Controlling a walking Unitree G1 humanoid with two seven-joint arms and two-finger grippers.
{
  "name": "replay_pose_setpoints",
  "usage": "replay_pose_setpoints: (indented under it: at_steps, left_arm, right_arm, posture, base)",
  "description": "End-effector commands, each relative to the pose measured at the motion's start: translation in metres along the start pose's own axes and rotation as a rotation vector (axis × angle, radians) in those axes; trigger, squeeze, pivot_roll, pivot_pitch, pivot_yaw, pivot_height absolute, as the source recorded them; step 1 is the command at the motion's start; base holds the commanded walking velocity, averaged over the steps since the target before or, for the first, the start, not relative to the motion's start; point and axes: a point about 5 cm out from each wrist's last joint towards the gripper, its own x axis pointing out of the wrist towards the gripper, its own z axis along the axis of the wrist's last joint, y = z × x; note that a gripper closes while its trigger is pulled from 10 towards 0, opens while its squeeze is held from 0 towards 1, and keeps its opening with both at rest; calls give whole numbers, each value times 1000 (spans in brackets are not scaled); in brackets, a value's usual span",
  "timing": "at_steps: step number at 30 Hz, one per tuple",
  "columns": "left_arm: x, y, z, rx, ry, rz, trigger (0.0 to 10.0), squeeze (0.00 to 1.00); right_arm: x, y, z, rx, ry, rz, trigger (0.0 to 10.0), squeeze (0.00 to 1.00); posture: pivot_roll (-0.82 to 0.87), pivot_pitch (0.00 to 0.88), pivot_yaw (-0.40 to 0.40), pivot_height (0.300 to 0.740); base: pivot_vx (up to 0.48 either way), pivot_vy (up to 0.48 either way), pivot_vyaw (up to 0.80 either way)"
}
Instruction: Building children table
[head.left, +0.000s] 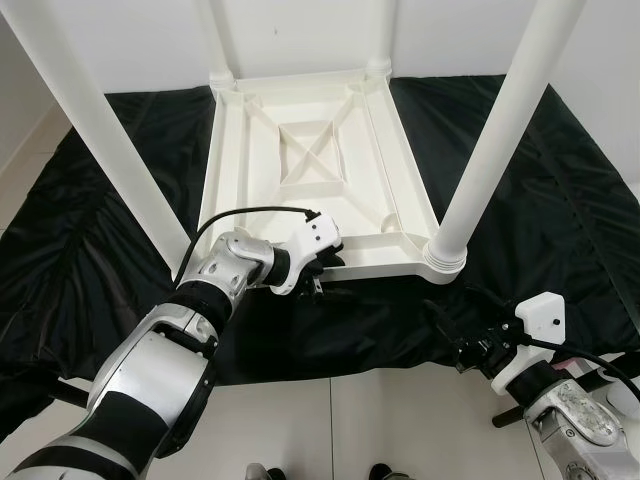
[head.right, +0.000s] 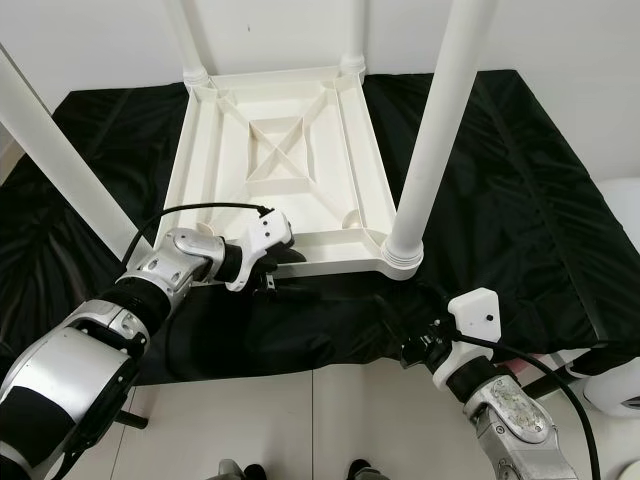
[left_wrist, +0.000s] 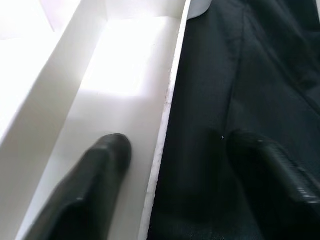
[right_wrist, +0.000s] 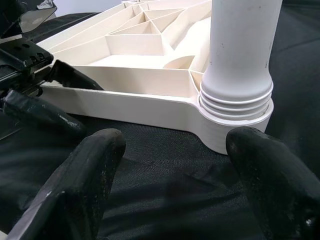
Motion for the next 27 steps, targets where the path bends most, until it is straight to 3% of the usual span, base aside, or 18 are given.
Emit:
replay_pose_setpoints:
  at_steps: [1, 7, 8, 9, 10, 11, 15, 16, 17, 18, 19, 25, 26, 27]
  left_arm:
    - [1, -2, -2, -13, 10, -37, 4824, 0]
    - [5, -4, -2, -10, 8, -42, 4706, 0]
    - [6, -4, -1, -5, 9, -43, 6235, 0]
    - [6, -4, -1, -5, 9, -43, 6235, 0]
    - [8, -4, 0, -5, 5, -40, 7216, 0]
    - [9, -4, 1, -2, 1, -38, 6314, 0]
    - [10, -4, 2, -1, -1, -35, 6588, 0]
    - [10, -4, 3, -2, -2, -34, 5294, 0]
    - [11, -4, 3, 1, 2, -32, 6157, 0]
    - [11, -4, 3, 1, 2, -32, 6157, 0]
    - [11, -5, 2, 1, 5, -33, 3608, 0]
    - [11, -5, 0, 1, 10, -33, 3451, 0]
    - [12, -5, -1, 12, 18, -28, 0, 0]
    - [12, -5, -1, 12, 18, -28, 0, 0]
  right_arm:
    - [-1, 4, -2, 6, 4, 6, 10000, 0]
    - [-2, 4, -2, 3, 5, 6, 10000, 0]
    - [-2, 4, -2, 3, 5, 6, 10000, 0]
    - [-2, 4, -2, 3, 5, 6, 10000, 0]
    - [-2, 4, -2, 2, 5, 5, 10000, 0]
    - [-2, 4, -2, 2, 5, 4, 10000, 0]
    - [-2, 4, -2, 2, 6, 3, 10000, 0]
    - [-2, 4, -2, 2, 6, 2, 10000, 0]
    - [-2, 3, -2, 1, 7, 0, 10000, 0]
    - [-2, 3, -2, 1, 7, 0, 10000, 0]
    - [-2, 3, -2, 0, 7, -2, 10000, 0]
    - [-3, 3, -2, -1, 8, -6, 10000, 0]
    - [-3, 3, -2, -1, 8, -8, 10000, 0]
    - [-3, 3, -2, -1, 8, -8, 10000, 0]
  posture:
    - [-159, 196, 127, 740]
    - [-162, 199, 128, 740]
    - [-163, 200, 128, 740]
    - [-163, 200, 128, 740]
    - [-164, 201, 129, 740]
    - [-165, 201, 129, 740]
    - [-165, 201, 129, 740]
    - [-165, 205, 129, 740]
    - [-167, 207, 130, 740]
    - [-167, 207, 130, 740]
    - [-169, 208, 131, 740]
    - [-169, 210, 131, 740]
    - [-168, 213, 131, 740]
    - [-168, 213, 131, 740]
  base:
    - [0, 0, 0]
    - [0, 0, 0]
    - [0, 0, 0]
    - [0, 0, 0]
    - [0, 0, 0]
    - [0, 0, 0]
    - [0, 0, 0]
    - [0, 0, 0]
    - [0, 0, 0]
    - [0, 0, 0]
    - [0, 0, 0]
    - [0, 0, 0]
    - [0, 0, 0]
    - [0, 0, 0]
